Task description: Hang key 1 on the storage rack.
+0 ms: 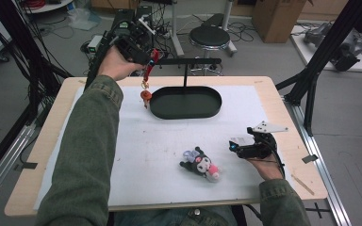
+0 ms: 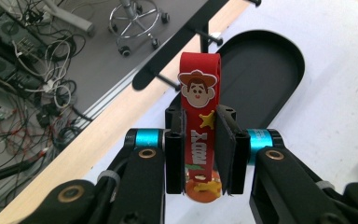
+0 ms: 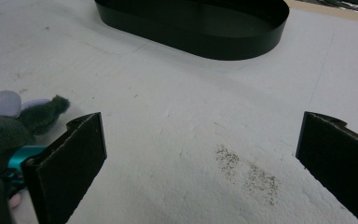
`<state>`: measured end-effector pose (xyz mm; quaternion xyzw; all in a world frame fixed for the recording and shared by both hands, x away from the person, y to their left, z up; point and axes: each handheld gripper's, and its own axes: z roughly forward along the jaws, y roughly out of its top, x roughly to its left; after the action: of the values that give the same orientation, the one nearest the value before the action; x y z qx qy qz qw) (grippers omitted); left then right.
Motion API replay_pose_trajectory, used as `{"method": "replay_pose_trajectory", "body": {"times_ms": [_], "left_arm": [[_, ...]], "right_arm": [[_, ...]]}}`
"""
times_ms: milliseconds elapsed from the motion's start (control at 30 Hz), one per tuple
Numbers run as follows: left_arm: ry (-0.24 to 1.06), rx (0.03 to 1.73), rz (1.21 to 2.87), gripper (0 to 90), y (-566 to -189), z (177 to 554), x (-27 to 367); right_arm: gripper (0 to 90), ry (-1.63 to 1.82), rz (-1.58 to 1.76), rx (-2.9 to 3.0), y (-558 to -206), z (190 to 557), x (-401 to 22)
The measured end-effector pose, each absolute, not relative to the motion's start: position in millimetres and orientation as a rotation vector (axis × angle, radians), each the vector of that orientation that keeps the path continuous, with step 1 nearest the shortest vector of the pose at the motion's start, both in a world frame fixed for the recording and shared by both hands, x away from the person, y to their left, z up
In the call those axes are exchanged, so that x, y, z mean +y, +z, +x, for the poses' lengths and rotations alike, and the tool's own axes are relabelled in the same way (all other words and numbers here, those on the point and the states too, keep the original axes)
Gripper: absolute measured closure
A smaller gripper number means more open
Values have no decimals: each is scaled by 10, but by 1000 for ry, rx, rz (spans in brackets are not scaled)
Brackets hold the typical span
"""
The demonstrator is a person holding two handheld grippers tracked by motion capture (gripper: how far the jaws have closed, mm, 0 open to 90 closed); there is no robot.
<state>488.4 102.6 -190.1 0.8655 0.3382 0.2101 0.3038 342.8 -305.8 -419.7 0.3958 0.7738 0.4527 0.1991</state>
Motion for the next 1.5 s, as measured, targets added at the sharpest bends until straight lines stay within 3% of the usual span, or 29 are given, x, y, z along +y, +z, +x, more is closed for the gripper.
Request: {"method": "replay_pose_trajectory", "body": {"times_ms": [400,1500], "left_arm": [[536,961,2231,748,-1934,5118,986],[602,921,2167,751,-1952,5449,714]], "right_arm": [[5,1249,1105,2163,-4204,3437,-3095],[6,1205,1109,2176,-4225,3439,-3119]]}}
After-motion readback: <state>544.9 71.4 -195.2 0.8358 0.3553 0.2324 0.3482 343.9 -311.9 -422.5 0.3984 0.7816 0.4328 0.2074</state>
